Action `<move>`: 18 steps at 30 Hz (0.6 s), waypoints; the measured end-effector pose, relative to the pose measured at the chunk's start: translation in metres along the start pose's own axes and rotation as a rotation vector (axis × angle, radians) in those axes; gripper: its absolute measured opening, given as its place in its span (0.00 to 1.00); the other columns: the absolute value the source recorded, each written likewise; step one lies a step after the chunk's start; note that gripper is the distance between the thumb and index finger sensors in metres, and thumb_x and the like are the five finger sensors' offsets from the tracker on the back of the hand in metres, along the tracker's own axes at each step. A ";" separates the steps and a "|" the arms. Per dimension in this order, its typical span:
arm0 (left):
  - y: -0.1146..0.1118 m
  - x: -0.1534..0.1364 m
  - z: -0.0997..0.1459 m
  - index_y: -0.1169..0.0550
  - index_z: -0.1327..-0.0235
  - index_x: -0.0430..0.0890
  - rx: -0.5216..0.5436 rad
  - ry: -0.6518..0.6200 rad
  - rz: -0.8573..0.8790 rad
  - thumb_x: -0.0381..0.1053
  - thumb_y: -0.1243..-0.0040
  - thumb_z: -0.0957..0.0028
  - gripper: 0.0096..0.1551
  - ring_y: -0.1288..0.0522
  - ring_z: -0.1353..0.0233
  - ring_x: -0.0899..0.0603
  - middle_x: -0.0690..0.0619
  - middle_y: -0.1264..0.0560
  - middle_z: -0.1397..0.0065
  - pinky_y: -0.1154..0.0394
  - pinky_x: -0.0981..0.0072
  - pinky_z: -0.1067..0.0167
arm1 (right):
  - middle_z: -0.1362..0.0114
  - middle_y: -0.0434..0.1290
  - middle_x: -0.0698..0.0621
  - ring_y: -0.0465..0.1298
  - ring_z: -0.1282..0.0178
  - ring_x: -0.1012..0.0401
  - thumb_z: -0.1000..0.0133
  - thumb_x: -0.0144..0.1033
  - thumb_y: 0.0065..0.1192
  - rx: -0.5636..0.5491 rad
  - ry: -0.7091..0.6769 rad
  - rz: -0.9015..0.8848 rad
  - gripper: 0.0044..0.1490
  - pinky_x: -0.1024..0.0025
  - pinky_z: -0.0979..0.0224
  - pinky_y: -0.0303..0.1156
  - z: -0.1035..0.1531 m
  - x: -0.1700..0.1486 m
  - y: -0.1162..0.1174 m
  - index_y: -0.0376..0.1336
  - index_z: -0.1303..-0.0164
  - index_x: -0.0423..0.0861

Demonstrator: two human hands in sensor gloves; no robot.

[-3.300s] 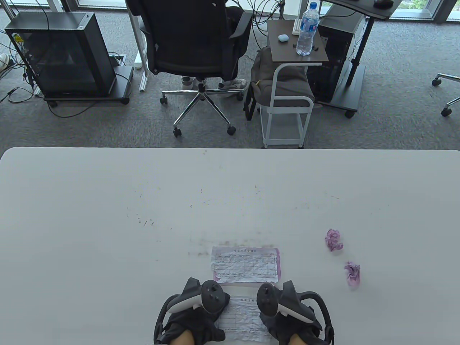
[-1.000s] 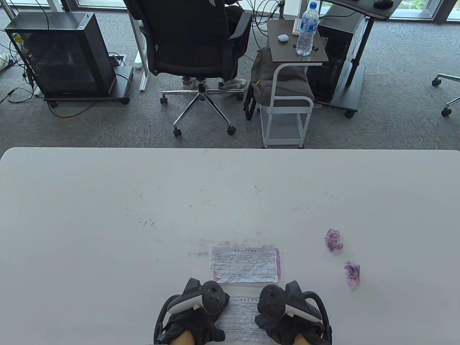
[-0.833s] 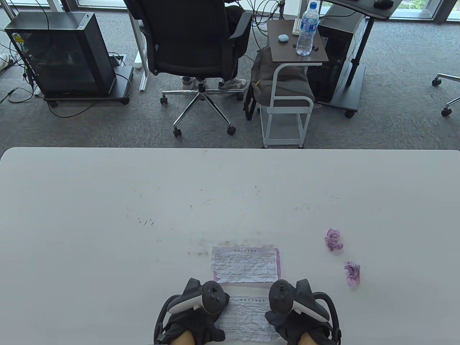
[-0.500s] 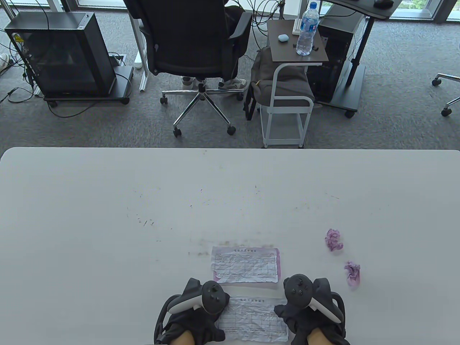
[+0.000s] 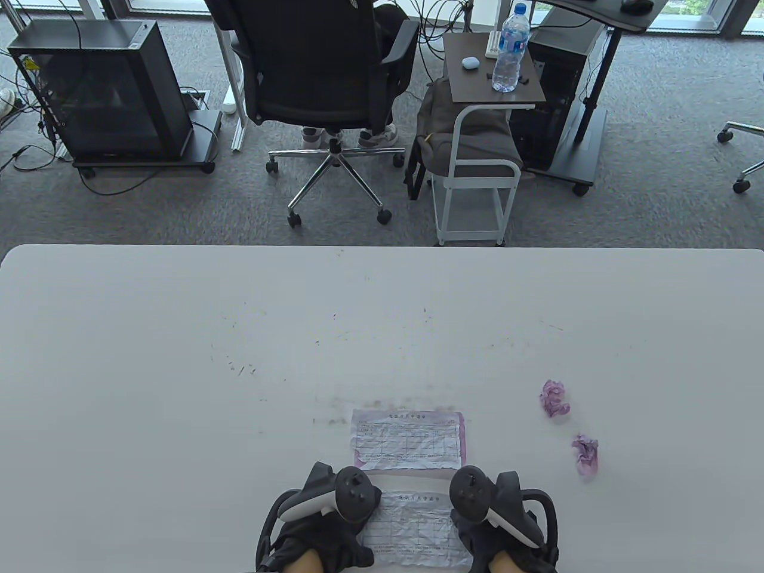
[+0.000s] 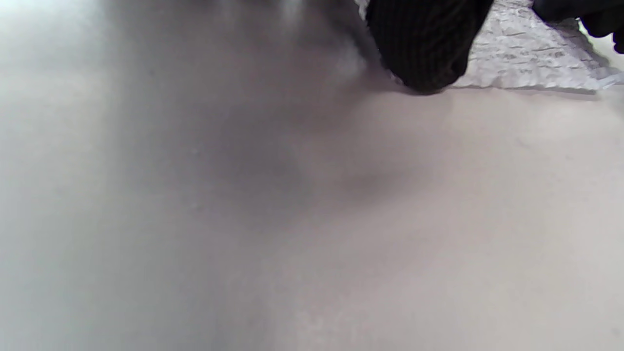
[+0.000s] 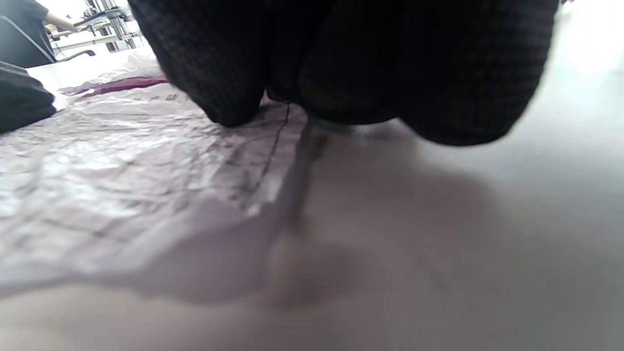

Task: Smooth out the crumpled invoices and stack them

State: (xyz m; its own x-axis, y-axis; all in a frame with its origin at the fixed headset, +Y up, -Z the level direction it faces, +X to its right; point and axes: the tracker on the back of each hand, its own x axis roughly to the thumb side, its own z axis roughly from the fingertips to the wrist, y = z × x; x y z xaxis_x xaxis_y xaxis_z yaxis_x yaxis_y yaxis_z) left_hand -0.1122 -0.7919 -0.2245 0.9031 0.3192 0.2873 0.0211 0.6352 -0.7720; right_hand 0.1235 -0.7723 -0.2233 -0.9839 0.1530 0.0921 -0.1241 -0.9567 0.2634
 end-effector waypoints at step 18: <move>-0.001 0.002 -0.001 0.62 0.22 0.50 -0.008 0.006 -0.029 0.58 0.39 0.41 0.54 0.78 0.27 0.25 0.42 0.77 0.26 0.63 0.28 0.36 | 0.31 0.70 0.31 0.79 0.43 0.43 0.42 0.35 0.63 -0.086 -0.186 -0.561 0.26 0.52 0.48 0.81 0.011 -0.020 -0.038 0.62 0.36 0.41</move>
State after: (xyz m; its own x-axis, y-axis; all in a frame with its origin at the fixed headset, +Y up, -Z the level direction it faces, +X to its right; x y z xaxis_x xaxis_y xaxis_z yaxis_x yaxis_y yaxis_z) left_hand -0.1102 -0.7923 -0.2239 0.9044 0.2969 0.3064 0.0504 0.6388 -0.7677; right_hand 0.1494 -0.7367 -0.2248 -0.7268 0.6745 0.1300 -0.6363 -0.7324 0.2424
